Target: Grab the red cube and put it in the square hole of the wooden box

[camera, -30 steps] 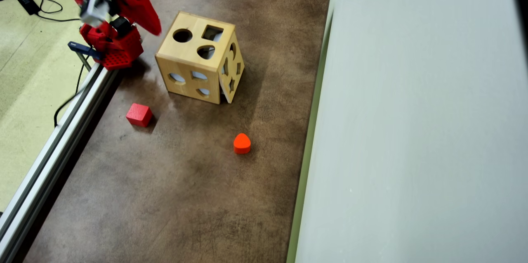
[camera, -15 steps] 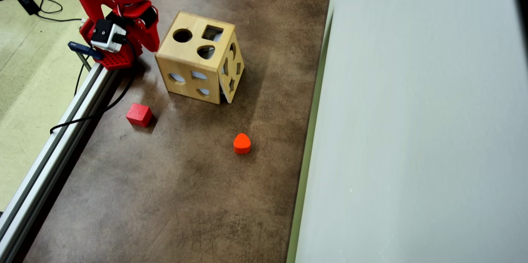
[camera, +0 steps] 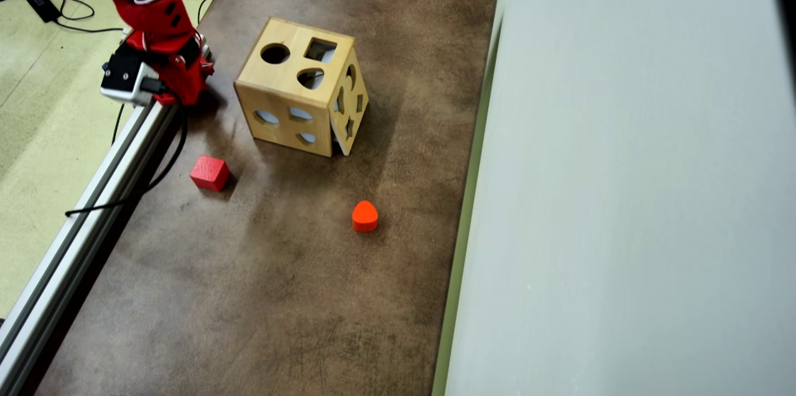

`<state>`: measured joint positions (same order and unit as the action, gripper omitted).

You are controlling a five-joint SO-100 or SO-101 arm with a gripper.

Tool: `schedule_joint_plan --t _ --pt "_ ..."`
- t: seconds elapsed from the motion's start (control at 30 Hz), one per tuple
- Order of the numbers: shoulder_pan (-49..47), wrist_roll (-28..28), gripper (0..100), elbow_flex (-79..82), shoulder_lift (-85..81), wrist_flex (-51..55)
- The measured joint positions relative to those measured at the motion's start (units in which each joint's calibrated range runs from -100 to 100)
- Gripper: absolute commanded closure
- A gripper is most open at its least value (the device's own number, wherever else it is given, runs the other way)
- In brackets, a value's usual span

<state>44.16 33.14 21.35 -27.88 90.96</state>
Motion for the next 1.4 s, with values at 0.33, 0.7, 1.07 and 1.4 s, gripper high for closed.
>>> schedule_joint_plan --t 0.33,0.7,1.07,1.4 --pt "3.95 1.42 96 0.09 9.24 -14.04" --pt "2.3 1.42 96 13.91 10.93 -28.41" --pt "-0.43 1.37 84 28.98 6.1 -35.92" --pt "-0.22 1.37 83 31.78 5.59 -36.24"
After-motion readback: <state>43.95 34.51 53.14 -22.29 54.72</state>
